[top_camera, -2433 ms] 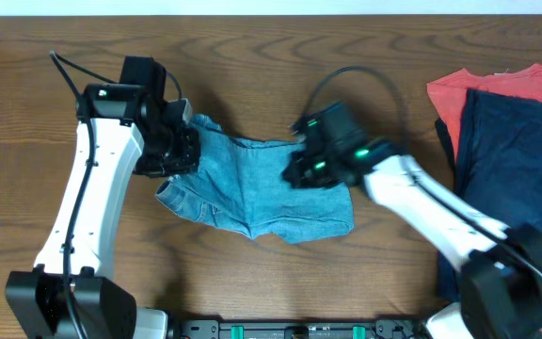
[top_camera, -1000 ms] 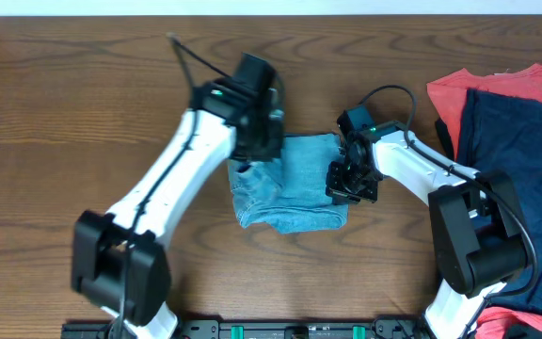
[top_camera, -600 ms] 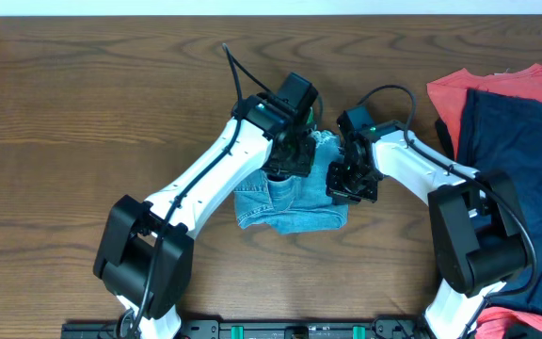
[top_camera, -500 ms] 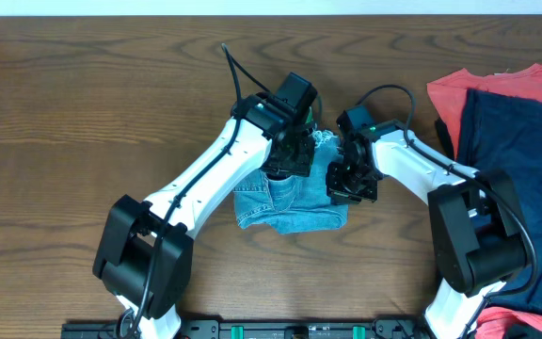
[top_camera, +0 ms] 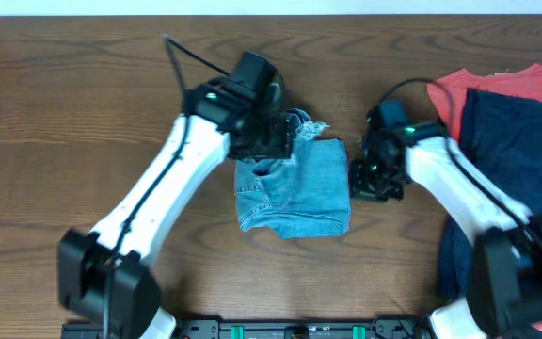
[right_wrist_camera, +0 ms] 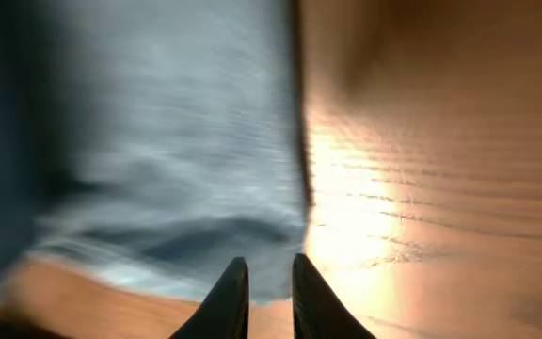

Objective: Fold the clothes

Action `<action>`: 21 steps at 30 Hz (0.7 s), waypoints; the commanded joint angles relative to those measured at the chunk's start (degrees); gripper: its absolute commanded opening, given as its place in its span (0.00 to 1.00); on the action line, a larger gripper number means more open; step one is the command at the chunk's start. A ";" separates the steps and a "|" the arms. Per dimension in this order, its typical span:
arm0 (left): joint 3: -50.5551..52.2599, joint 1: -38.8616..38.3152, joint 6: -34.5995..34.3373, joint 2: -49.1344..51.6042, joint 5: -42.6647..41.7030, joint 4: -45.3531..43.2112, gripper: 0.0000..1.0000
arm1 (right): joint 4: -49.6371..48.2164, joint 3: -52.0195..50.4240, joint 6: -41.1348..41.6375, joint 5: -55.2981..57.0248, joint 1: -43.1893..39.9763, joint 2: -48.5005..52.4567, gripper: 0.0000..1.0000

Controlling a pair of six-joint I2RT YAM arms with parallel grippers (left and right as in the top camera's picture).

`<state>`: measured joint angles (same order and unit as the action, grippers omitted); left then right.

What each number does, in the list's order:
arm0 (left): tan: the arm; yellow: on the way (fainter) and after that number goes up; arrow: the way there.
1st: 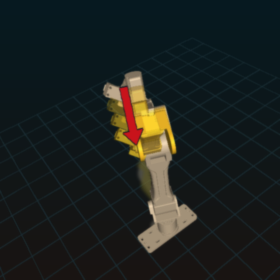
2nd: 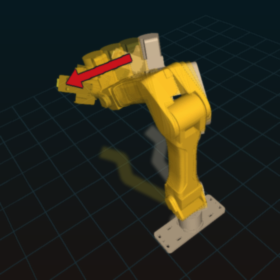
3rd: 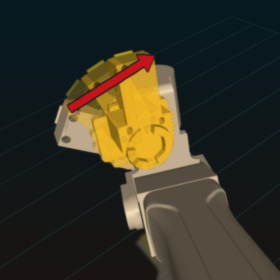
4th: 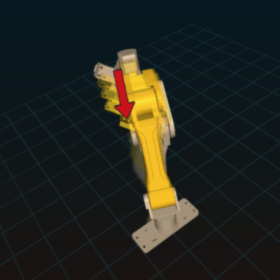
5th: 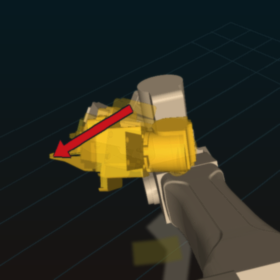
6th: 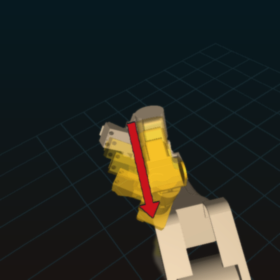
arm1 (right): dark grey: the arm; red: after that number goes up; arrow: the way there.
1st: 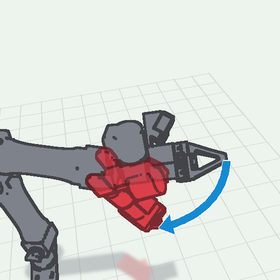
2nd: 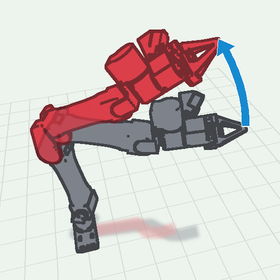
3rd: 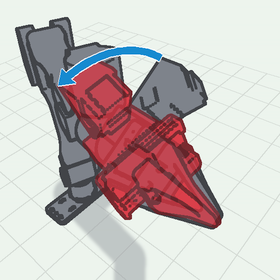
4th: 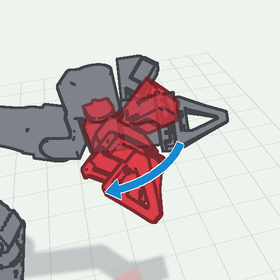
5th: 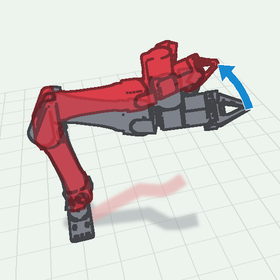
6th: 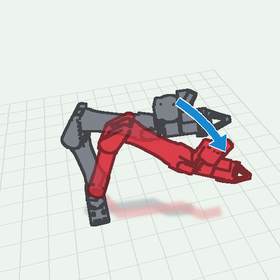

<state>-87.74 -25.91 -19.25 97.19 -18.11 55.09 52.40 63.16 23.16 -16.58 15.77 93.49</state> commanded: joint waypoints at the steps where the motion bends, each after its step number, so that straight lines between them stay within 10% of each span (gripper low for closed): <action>1: -1.42 0.55 0.98 -1.40 -0.72 0.09 0.70 | -1.11 0.15 -2.23 1.20 -0.22 -6.27 0.17; 10: -1.33 -0.20 3.13 -0.98 10.80 6.56 0.25 | -5.01 0.15 -3.30 -0.66 0.44 -11.34 0.18; 17: 5.03 -0.20 4.00 -0.94 12.39 5.46 0.19 | -13.60 0.02 -9.09 -5.20 6.05 -8.66 0.18; 21: 11.45 -0.20 3.96 -0.94 11.50 0.72 0.19 | -17.77 0.02 -6.69 -2.60 9.31 -3.82 0.52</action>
<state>-80.29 -26.20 -16.23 96.01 -7.25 57.36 35.31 63.20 16.51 -19.84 23.27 86.17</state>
